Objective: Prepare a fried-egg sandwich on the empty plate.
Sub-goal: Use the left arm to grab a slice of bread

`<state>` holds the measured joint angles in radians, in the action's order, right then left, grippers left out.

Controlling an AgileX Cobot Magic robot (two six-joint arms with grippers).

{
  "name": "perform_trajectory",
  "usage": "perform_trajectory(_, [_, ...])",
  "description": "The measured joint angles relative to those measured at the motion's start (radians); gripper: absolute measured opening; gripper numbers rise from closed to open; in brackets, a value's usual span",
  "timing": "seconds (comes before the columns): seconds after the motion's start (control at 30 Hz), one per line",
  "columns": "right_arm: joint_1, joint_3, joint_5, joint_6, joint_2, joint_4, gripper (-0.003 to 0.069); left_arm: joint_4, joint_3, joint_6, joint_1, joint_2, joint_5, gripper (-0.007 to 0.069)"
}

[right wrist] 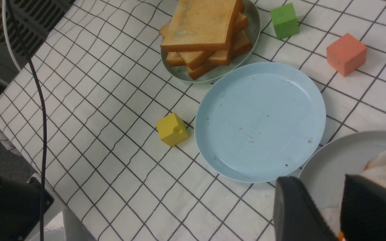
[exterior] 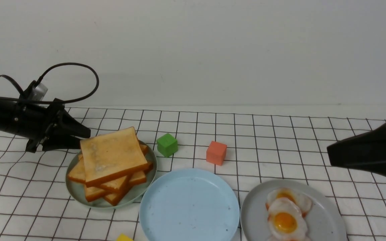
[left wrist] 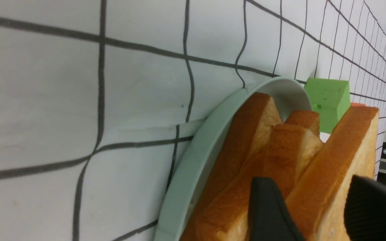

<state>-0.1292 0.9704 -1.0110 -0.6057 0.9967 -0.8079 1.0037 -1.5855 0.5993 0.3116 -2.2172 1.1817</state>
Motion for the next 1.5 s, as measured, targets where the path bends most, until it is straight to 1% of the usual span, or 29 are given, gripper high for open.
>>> perform_trajectory(0.27, [0.0, 0.0, 0.0, -0.001, 0.0, 0.0, 0.0241, 0.0, 0.0, -0.001, -0.004, 0.0, 0.0, 0.0321])
perform_trajectory(0.47, [0.0, 0.0, -0.001, -0.001, 0.0, -0.001, 0.0241, -0.006, 0.0, 0.007, -0.042, -0.008, 0.0, 0.0321])
perform_trajectory(0.6, [0.0, 0.0, -0.004, -0.001, 0.0, -0.001, 0.0241, -0.006, 0.0, 0.011, -0.049, -0.008, 0.0, 0.0318])
perform_trajectory(0.73, [0.0, 0.0, -0.009, -0.001, 0.0, -0.001, 0.0241, -0.007, 0.0, 0.015, -0.049, -0.008, 0.0, 0.0286])
perform_trajectory(0.77, [0.0, 0.0, -0.01, -0.001, 0.0, -0.001, 0.0241, -0.008, 0.0, 0.027, -0.049, -0.008, 0.0, 0.026])
perform_trajectory(0.93, [0.0, 0.0, -0.012, -0.001, 0.0, -0.001, 0.0241, -0.01, -0.003, 0.046, -0.049, -0.008, 0.001, 0.0184])
perform_trajectory(1.0, [0.0, 0.0, -0.016, -0.001, 0.0, -0.001, 0.0241, -0.012, -0.021, 0.05, -0.049, -0.008, 0.002, 0.0129])
perform_trajectory(1.03, [0.0, 0.0, -0.016, -0.001, 0.0, -0.001, 0.0241, -0.012, -0.024, 0.05, -0.049, -0.007, 0.002, 0.0122])
perform_trajectory(1.1, [0.0, 0.0, -0.021, -0.001, 0.0, -0.001, 0.0241, -0.012, -0.047, 0.05, -0.049, -0.002, 0.002, 0.008])
perform_trajectory(1.37, [0.0, 0.0, -0.044, -0.001, 0.0, -0.001, 0.0241, -0.032, -0.067, 0.048, -0.049, 0.032, 0.005, 0.0076])
perform_trajectory(1.5, [0.0, 0.0, -0.049, -0.001, 0.0, -0.003, 0.0241, -0.104, -0.054, 0.022, -0.059, 0.032, 0.005, 0.0076])
